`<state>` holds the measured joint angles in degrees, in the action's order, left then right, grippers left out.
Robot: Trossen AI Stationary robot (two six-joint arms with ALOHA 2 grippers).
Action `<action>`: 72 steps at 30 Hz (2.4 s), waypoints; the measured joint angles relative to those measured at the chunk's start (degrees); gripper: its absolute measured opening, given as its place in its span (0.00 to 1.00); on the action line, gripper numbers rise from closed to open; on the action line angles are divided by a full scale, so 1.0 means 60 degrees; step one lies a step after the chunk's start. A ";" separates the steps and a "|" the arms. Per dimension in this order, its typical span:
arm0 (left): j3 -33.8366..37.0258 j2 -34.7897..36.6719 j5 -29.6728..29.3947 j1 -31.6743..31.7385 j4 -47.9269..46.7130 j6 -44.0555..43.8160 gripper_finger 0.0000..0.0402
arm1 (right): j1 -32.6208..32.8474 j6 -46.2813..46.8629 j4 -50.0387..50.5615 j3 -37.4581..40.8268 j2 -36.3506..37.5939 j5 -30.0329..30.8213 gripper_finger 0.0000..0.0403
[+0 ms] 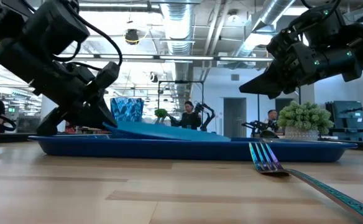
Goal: Pick and place plate/cup/fork/spoon on tray
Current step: Put the blue plate at the bottom of the blue cup on the blue serving tray, then put the blue fork between the black spoon and the blue plate on the blue serving tray
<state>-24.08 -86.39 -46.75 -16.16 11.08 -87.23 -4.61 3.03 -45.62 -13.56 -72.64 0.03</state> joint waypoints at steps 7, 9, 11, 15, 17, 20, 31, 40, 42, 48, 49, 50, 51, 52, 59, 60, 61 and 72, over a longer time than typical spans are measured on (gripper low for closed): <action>0.0000 0.0000 0.0108 0.0148 -0.0024 0.0462 0.11 | -0.0001 0.0000 0.0006 0.0000 0.0000 0.0002 0.04; 0.0000 0.0000 0.0108 0.0148 -0.0024 0.0528 0.11 | 0.0000 0.0000 0.0006 0.0000 0.0000 0.0001 0.04; 0.0000 0.0000 0.0108 0.0148 -0.0021 0.0664 0.11 | -0.0002 0.0000 0.0008 -0.0001 0.0000 0.0000 0.04; 0.0000 0.0000 0.0183 0.0177 -0.0020 0.0856 0.11 | 0.0001 0.0000 0.0009 -0.0003 0.0000 0.0003 0.03; 0.0000 0.0000 0.0345 0.0259 -0.0013 0.0995 0.11 | 0.0001 0.0004 0.0006 0.0000 0.0000 0.0000 0.04; 0.0000 0.0000 0.0574 0.0410 -0.0006 0.1384 0.11 | 0.0000 0.0004 0.0002 0.0000 0.0000 0.0003 0.04; 0.0002 0.1245 0.1172 0.0611 -0.1061 0.3197 0.11 | -0.0001 0.0004 -0.0001 -0.0001 0.0000 0.0000 0.04; 0.0389 0.3791 0.1953 0.0018 -0.1733 0.5826 0.04 | 0.0004 0.0224 -0.0045 -0.0039 0.0000 0.0000 0.02; 0.0751 0.4322 0.2230 -0.0239 -0.1615 0.6321 0.01 | 0.0100 0.0251 -0.0050 -0.0141 0.0000 0.0051 0.02; 0.2245 0.5912 0.3007 -0.1069 0.0242 0.8045 0.00 | 0.1139 0.0408 -0.0044 -0.0502 -0.0044 0.1413 0.02; 0.2495 0.6148 0.3227 -0.1194 0.0735 0.8384 0.00 | 0.1361 0.0489 -0.0040 -0.0603 -0.0044 0.1697 0.02; 0.2718 0.6378 0.3463 -0.1320 0.1142 0.8700 0.00 | 0.1622 0.0560 -0.0008 -0.0721 -0.0044 0.2043 0.02; 0.2923 0.6602 0.3750 -0.1454 0.1512 0.8968 0.00 | 0.1889 0.0658 0.0108 -0.0862 -0.0044 0.2423 0.02; 0.3109 0.6830 0.4025 -0.1587 0.1826 0.9217 0.00 | 0.2166 0.0753 0.0334 -0.1029 -0.0044 0.2775 0.01; 0.3905 0.8224 0.4755 -0.2440 0.2601 1.0572 0.00 | 0.4222 0.2661 0.4387 -0.3085 -0.0194 0.5417 0.02; 0.3905 0.8420 0.4764 -0.2497 0.2356 1.0704 0.00 | 0.4478 0.3132 0.5148 -0.3454 -0.0306 0.5724 0.02; 0.3905 0.8569 0.4830 -0.2536 0.2244 1.0833 0.00 | 0.4723 0.3597 0.5810 -0.3847 -0.0472 0.5961 0.02; 0.3912 0.9716 0.7409 -0.2411 0.1889 1.2262 0.00 | 0.6194 0.8073 1.0945 -0.8163 -0.3776 0.6435 0.02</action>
<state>-0.60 -28.09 -2.30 -30.62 22.41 -13.66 32.55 51.46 20.05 -62.54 -95.30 38.64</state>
